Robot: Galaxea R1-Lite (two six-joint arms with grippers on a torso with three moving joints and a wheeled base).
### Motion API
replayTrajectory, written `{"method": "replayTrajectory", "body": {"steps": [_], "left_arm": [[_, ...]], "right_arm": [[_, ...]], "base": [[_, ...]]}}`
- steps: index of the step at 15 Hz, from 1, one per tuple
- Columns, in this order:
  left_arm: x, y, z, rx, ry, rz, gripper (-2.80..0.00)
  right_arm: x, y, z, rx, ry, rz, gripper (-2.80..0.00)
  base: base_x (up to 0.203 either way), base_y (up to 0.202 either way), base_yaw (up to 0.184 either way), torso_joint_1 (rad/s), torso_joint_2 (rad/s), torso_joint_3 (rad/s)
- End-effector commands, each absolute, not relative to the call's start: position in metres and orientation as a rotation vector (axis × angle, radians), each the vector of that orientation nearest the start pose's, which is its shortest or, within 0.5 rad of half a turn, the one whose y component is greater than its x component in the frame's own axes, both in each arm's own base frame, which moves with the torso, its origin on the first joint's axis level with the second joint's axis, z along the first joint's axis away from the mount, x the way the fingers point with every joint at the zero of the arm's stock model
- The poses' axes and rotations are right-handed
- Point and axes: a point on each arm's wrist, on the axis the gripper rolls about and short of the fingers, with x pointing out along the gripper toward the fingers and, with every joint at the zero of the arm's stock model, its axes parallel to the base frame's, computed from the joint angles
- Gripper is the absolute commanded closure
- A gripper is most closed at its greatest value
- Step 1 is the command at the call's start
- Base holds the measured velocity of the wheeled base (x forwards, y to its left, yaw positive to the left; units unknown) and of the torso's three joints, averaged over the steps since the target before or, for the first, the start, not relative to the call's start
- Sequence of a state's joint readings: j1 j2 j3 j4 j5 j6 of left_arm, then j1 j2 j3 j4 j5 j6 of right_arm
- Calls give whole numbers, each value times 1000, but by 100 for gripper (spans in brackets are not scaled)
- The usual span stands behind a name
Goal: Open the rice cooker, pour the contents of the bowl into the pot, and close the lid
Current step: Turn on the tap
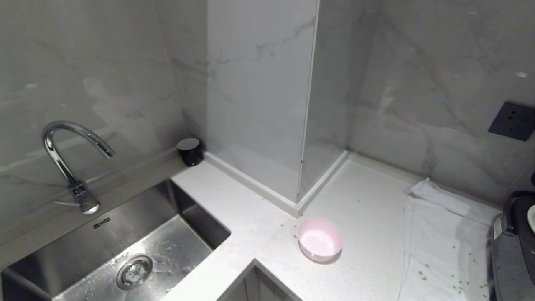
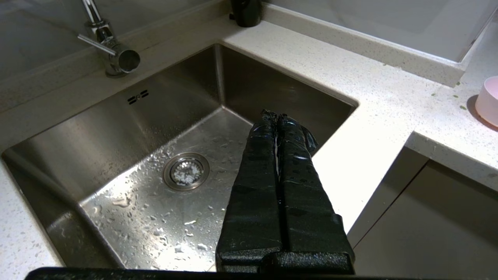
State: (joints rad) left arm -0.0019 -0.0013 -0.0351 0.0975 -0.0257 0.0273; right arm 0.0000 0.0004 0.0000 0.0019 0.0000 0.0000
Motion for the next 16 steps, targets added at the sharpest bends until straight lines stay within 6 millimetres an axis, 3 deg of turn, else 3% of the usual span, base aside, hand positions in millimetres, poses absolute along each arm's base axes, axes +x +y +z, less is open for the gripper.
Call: {"method": "replayTrajectory", "body": {"steps": [1, 16], "left_arm": [[-26, -1, 75, 28, 61, -29, 0], [-26, 0, 75, 10, 61, -16, 0]], "right_arm": [[-23, 0, 75, 0, 3, 0, 0], [-23, 0, 75, 0, 3, 2, 0]], "base": [[0, 0, 0, 0, 0, 0], [0, 0, 0, 0, 0, 0]]}}
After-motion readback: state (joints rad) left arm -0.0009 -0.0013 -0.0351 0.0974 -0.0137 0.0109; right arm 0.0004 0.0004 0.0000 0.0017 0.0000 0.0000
